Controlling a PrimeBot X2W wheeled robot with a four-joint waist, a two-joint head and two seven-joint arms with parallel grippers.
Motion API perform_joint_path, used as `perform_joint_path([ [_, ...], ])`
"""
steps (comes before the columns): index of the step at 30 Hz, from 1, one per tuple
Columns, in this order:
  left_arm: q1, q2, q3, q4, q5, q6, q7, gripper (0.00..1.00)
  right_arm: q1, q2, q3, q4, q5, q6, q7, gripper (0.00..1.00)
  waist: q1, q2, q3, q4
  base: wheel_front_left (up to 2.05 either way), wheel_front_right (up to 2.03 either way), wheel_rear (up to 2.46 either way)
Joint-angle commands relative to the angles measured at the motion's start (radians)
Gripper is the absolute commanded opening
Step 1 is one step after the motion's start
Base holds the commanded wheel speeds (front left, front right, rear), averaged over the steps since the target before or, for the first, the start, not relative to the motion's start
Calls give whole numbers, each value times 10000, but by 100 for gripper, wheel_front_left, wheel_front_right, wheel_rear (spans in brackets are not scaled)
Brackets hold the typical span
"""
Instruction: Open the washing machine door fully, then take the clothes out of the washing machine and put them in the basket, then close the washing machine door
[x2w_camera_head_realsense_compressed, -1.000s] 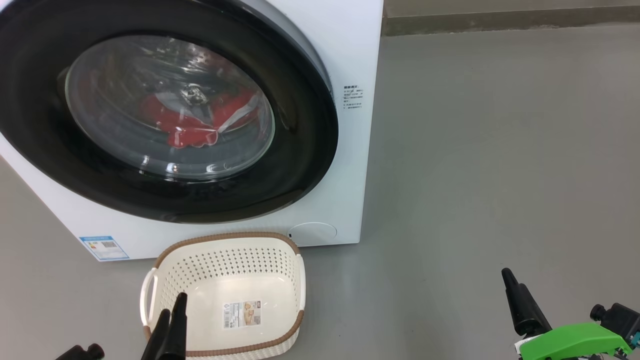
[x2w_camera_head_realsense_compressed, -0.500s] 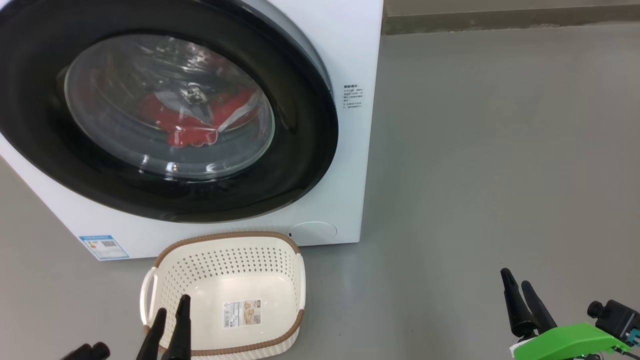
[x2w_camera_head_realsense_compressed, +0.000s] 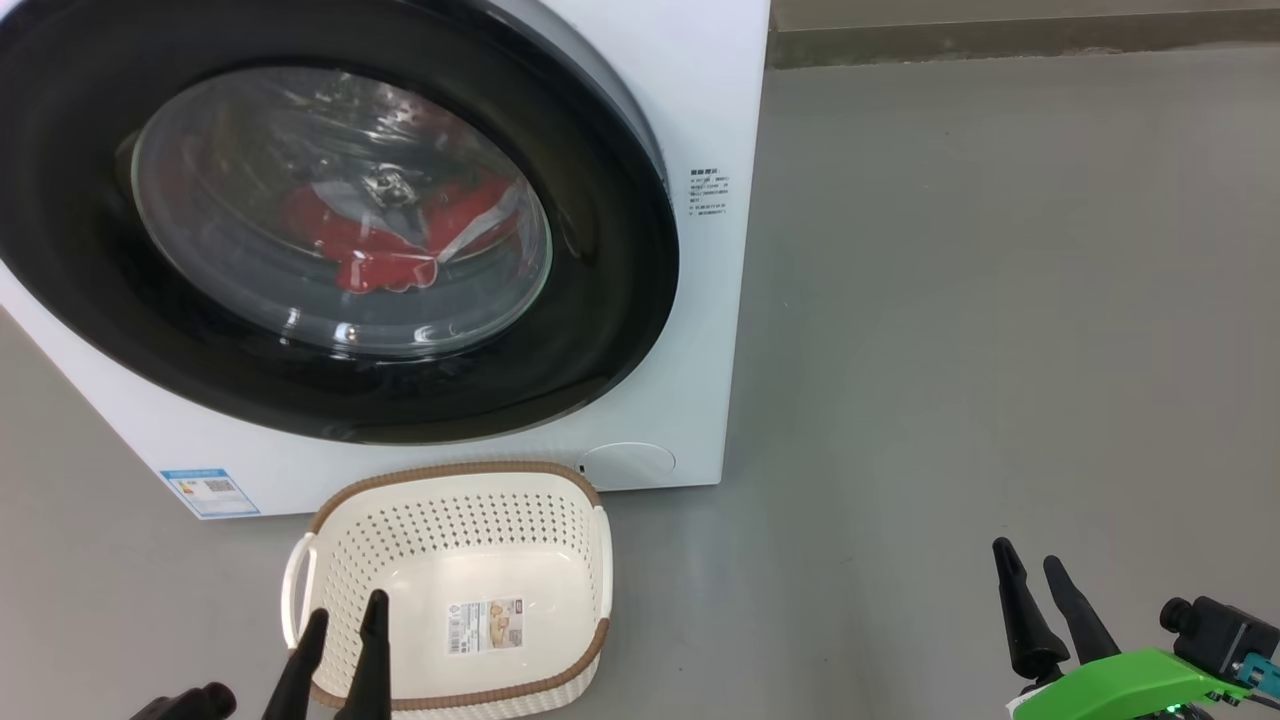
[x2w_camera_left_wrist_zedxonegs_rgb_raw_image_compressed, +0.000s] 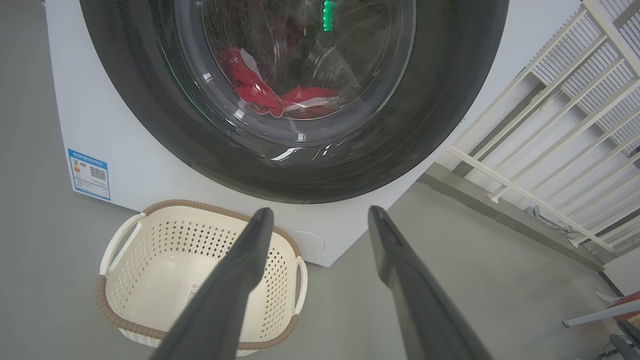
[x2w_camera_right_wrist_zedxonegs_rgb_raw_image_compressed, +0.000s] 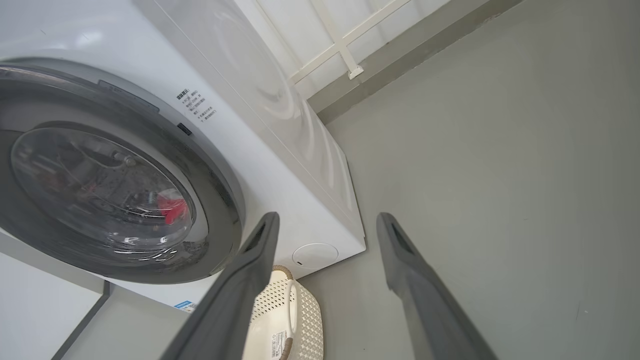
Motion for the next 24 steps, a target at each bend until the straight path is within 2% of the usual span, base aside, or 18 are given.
perform_joint_path([
  [1,-95,136,161,-354,467,72,-162,100,-42,-178,217,-209,-410,3,-174,100,-1,-1,-11,-3,0,0,0],
  [24,-27,145,129,-479,3317,123,-842,100,12,-231,280,-275,-2657,3,-848,100,-1,-1,96,74,0,0,0],
])
